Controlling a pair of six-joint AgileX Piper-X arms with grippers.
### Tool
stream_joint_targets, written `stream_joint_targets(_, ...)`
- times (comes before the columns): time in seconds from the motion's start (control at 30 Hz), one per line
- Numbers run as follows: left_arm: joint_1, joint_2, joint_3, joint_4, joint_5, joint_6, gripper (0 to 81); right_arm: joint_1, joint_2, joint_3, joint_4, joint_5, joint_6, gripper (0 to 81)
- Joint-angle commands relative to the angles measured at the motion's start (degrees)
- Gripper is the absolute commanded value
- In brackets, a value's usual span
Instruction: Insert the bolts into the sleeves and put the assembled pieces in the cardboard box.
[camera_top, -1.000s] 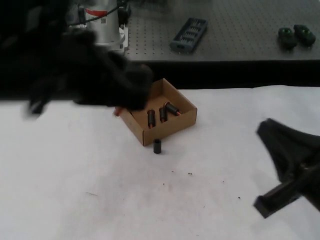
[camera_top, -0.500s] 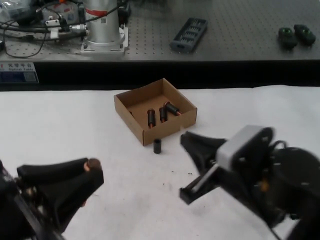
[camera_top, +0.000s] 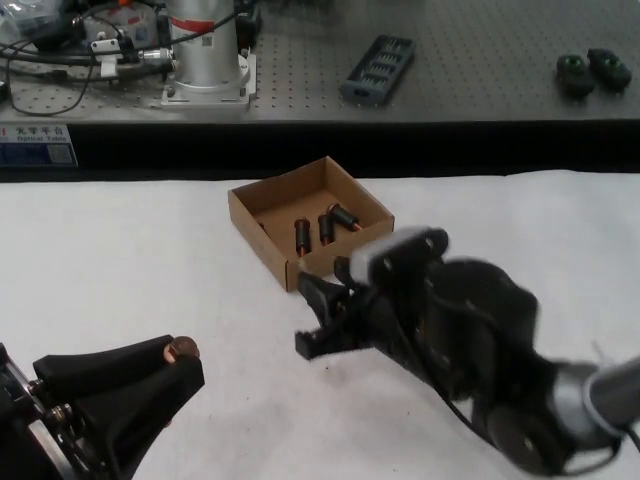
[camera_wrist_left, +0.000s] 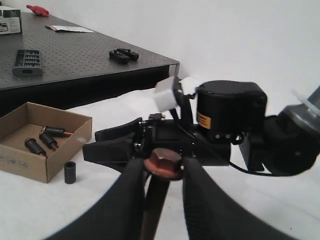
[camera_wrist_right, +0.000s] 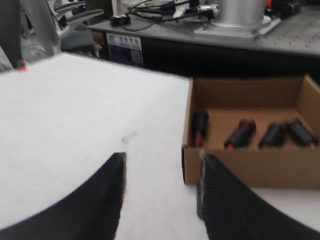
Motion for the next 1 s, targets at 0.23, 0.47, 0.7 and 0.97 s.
stream_joint_targets(0.23, 0.0, -0.5, -0.3, -0.4, -0.4, 0.2, 0.6, -2.0, -2.4, -19.1, 42.8, 2.0, -1.3, 33.2)
stream_joint_targets(0.47, 0.0, -0.5, -0.3, 0.7, -0.4, 1.3, 0.6, -3.9, -1.2, -26.5, 56.4, 0.4, -1.0, 40.0)
stream_joint_targets(0.7, 0.0, -0.5, -0.3, 0.7, -0.4, 1.3, 0.6, -5.2, 0.5, -29.0, 60.7, -6.6, 2.8, 37.3)
stream_joint_targets(0.97, 0.0, -0.5, -0.3, 2.6, -0.4, 1.3, 0.6, -5.4, 4.6, -31.9, 65.8, -8.3, 2.9, 37.3)
